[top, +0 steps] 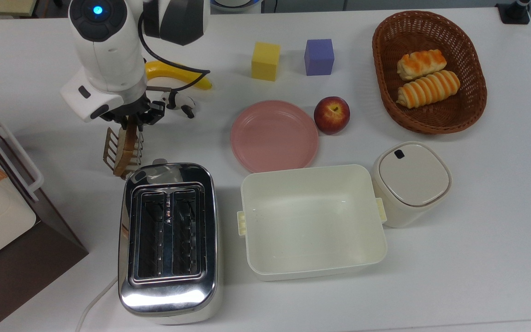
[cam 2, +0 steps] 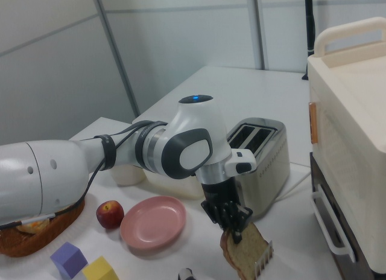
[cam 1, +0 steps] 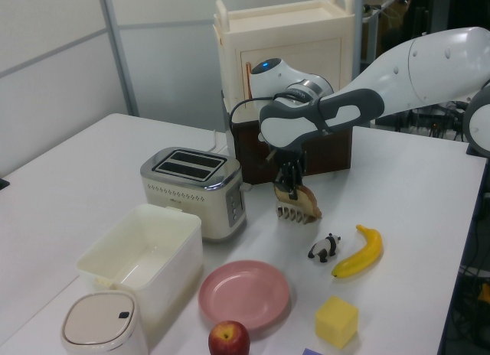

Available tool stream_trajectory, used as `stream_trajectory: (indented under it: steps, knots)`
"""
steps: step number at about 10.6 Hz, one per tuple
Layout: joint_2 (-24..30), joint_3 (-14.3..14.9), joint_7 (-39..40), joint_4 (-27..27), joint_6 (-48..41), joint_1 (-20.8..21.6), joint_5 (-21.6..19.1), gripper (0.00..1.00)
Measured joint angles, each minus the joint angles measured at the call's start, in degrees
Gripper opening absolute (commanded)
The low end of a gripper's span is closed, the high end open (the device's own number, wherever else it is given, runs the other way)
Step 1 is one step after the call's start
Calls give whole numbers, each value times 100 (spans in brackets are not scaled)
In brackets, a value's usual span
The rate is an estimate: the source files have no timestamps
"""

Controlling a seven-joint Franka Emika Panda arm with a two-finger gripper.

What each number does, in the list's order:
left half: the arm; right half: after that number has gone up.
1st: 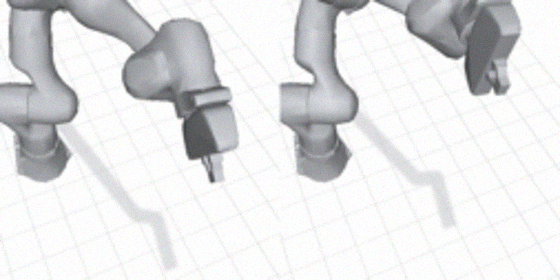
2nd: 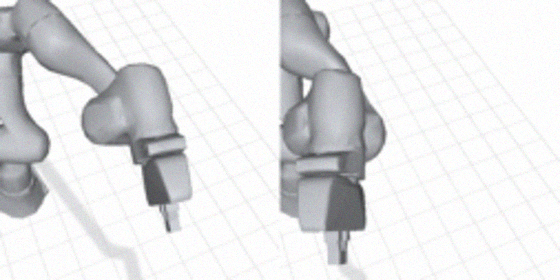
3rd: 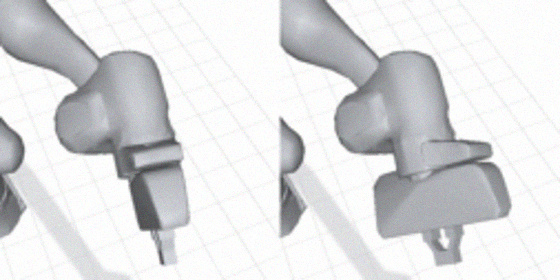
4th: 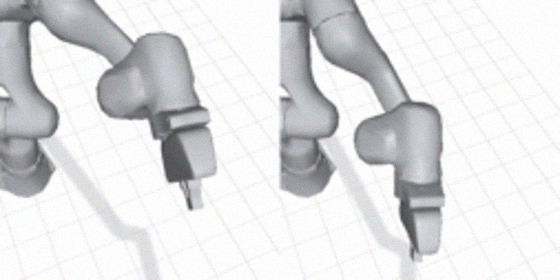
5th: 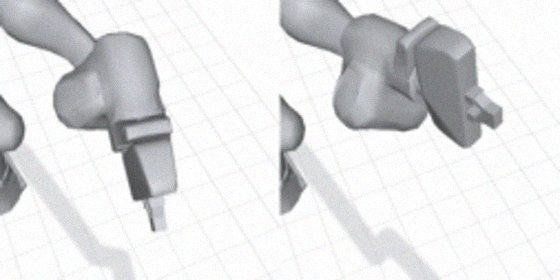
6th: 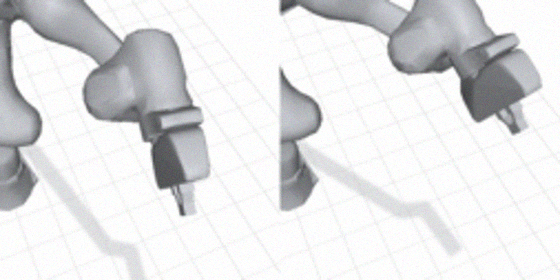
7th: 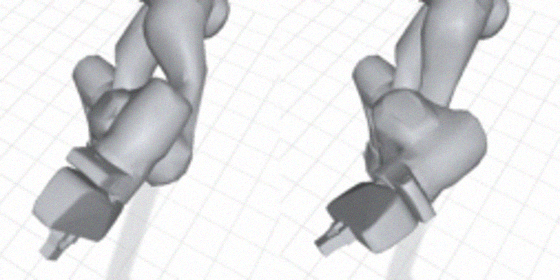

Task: Put the bread in the toaster
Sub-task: 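Lift the bread slice up out of the metal rack, then carry the bread slice over the toaster slot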

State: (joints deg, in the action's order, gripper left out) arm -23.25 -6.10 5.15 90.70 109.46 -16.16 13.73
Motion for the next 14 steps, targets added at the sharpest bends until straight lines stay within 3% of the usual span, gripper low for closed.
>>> stream_trajectory:
  steps: [7, 14]
  knots:
    - [78, 0, 64, -100, 24, 0, 1, 0]
    - [1116, -22, 64, -487, 35, 1, -3, 0]
